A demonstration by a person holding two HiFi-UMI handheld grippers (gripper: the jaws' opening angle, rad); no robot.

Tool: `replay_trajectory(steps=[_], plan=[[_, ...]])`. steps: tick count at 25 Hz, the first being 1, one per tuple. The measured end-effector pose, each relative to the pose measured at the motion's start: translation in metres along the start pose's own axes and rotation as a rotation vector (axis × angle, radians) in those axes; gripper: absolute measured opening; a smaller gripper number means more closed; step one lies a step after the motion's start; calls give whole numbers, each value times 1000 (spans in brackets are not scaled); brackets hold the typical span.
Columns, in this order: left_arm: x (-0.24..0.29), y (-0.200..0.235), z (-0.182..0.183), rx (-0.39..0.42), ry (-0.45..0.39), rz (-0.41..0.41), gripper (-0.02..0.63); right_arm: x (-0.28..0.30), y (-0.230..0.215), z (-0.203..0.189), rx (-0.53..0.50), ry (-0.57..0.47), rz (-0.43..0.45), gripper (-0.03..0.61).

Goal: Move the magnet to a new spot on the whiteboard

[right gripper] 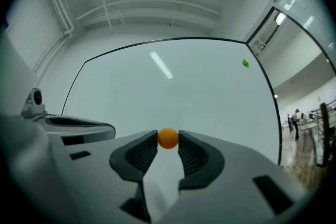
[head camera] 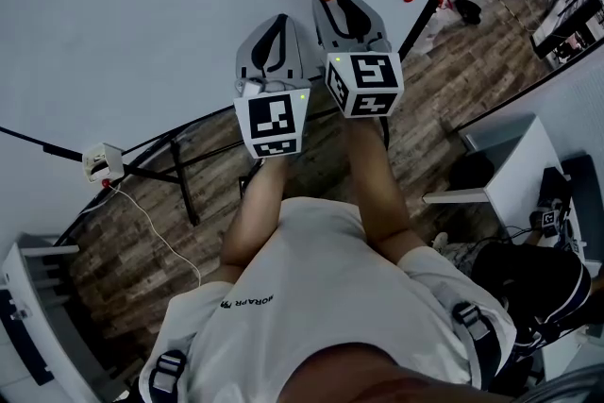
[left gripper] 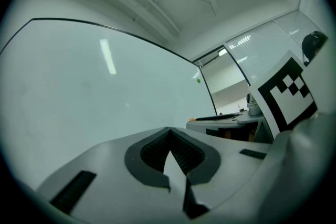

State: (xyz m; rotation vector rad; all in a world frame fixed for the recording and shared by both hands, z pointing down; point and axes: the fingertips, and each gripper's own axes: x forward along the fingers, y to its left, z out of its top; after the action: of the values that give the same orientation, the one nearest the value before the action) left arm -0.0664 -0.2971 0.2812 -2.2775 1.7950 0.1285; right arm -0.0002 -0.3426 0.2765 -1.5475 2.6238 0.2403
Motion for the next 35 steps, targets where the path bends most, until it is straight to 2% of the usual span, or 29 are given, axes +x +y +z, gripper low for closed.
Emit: replay_trajectory(steps=[14, 35], plan=[[-10, -1, 1, 6, 2, -1, 3, -19, 16, -4, -5, -28, 13, 129], [-13, -2, -1, 5, 8, 0, 3, -34, 16, -11, 0, -20, 21, 129]])
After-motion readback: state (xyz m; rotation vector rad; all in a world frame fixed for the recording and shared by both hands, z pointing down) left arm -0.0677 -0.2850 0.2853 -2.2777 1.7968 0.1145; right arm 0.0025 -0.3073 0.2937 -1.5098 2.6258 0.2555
